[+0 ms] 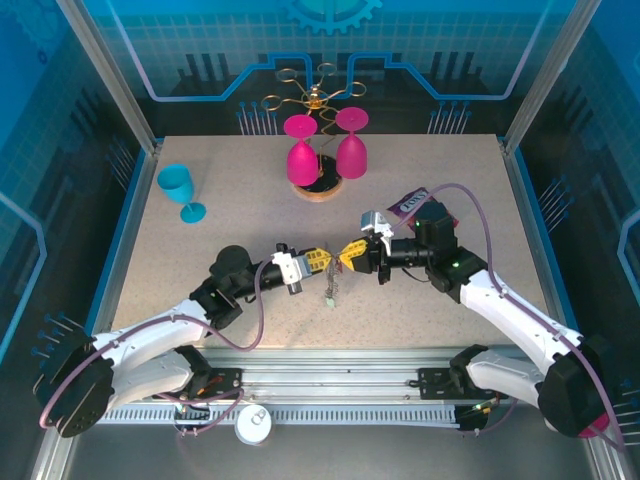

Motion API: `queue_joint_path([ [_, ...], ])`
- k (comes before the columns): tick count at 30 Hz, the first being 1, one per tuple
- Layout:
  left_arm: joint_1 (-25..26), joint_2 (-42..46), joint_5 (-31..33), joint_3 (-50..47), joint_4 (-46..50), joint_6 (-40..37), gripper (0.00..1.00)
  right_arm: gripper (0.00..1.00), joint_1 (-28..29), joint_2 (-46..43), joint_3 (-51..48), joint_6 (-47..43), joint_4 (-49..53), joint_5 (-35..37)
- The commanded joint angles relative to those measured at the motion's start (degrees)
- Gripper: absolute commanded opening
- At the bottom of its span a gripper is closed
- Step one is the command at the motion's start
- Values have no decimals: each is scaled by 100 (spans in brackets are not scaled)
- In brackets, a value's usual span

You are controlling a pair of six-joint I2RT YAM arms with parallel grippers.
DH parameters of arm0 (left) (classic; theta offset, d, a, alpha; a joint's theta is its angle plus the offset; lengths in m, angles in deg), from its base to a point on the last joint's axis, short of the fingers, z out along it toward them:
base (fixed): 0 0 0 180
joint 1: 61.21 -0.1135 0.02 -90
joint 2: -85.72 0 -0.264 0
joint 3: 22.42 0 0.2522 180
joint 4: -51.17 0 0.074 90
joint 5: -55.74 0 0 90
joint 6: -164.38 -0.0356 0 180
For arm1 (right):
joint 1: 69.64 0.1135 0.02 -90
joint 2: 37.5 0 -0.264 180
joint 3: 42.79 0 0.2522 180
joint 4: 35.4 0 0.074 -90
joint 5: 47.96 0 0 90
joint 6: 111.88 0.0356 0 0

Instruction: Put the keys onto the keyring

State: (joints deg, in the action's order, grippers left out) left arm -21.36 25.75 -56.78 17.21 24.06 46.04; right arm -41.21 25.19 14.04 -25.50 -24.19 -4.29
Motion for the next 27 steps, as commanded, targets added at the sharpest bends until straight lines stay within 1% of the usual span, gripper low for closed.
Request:
queue_joint_path([
  [1, -31, -6, -444, -116, -613, 198, 0, 0, -142, 201, 100, 132, -129, -47],
  [6, -45, -250, -706, -99, -1221, 406, 0, 0, -47, 652, 275, 298, -276, -323],
  [9, -47, -397, -712, -90, -1477, 447, 0, 0, -12, 699, 428, 231, -12, -403],
  [10, -46, -446, -700, -102, -1552, 452, 0, 5, -17, 672, 483, 164, 145, -399],
  [11, -45, -477, -682, -108, -1606, 465, 0, 18, -34, 623, 508, 119, 247, -357],
  [12, -54, -511, -665, -113, -1633, 485, 0, 27, -84, 539, 497, 81, 297, -294],
  [14, -61, -517, -641, -142, -1637, 490, 0, 39, -210, 288, 392, 48, 257, -164],
  [15, -65, -511, -643, -154, -1638, 513, 0, 43, -263, 134, 318, -12, 202, -32],
  [18, -75, -487, -667, -181, -1591, 556, 0, 46, -263, -334, 15, -706, 12, 288],
  [22, -109, -514, -794, -152, -1504, 631, 0, 47, -170, -714, -314, -1586, -511, 224],
  [27, -126, -540, -914, -106, -1499, 732, 0, 39, 80, -454, 60, -2387, 43, 273],
])
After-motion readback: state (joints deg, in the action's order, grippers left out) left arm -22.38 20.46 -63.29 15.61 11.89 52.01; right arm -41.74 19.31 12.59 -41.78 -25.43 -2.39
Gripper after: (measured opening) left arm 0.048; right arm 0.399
